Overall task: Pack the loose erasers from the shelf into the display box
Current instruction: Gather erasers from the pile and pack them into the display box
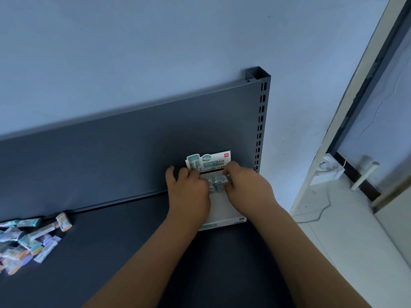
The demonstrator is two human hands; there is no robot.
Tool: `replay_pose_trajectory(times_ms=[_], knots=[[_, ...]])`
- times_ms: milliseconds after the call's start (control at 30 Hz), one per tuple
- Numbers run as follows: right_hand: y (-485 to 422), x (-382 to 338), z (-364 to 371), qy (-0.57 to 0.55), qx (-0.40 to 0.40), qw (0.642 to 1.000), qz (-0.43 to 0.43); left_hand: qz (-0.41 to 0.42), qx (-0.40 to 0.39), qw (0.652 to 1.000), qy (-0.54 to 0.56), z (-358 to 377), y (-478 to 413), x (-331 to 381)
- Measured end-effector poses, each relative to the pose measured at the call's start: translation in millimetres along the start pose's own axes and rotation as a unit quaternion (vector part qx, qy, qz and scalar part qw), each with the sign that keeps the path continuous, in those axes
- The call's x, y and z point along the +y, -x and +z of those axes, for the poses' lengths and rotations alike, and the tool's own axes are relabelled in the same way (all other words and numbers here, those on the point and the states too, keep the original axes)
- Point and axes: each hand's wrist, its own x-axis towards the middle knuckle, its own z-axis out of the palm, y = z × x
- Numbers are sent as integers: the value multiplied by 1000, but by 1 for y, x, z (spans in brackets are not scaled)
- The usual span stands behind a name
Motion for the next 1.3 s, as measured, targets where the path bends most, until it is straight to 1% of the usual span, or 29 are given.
replay_pose_trajectory(times_ms=[133, 333, 533, 733, 833, 933, 1000, 1200, 1233, 1300], knots=[[-1, -1, 4, 13, 3, 1000, -1, -4, -42, 999, -25, -4, -1, 3], [-5, 13, 13, 32, 34, 998, -36, 7, -66, 997, -25, -7, -2, 2], [-5, 21, 16, 55, 34, 997, -35, 23, -21, 1000, -1, 3, -1, -6], [-6, 17, 13, 79, 29, 996, -39, 34, -3, 999, 14, 1, 2, -4], [-7, 16, 16, 113, 34, 992, -44, 39, -13, 999, 33, 1, 2, -3], [-8, 11, 17, 133, 44, 988, -68, 41, -10, 998, 53, 1, 2, -3], [-9, 10, 17, 118, 56, 989, -74, 42, -7, 997, 58, 1, 3, -3], [-9, 12, 25, 96, 67, 992, -48, 38, -10, 997, 64, 5, 6, -2], [-8, 13, 27, 98, 71, 991, -47, 33, -17, 998, 60, 4, 6, -2], [-6, 16, 27, 106, 81, 990, -40, 21, -61, 996, 61, -2, 5, 0]])
